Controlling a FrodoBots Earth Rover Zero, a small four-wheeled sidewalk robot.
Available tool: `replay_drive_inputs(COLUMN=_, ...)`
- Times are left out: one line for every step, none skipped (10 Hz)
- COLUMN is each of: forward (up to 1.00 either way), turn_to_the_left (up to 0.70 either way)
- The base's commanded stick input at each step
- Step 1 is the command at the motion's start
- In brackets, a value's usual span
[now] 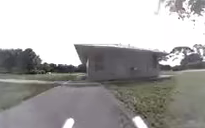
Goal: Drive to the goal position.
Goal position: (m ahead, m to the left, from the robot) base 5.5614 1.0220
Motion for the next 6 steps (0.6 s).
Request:
replay_drive_inputs(forward=0.68, turn_to_the_left=0.34)
replay_drive_inputs(forward=0.68, turn_to_the_left=0.34)
replay_drive_inputs(forward=0.68, turn_to_the_left=0.34)
replay_drive_inputs(forward=0.68, turn_to_the_left=0.34)
replay_drive_inputs(forward=0.68, turn_to_the_left=0.34)
replay_drive_inputs(forward=0.68, turn_to_the_left=0.34)
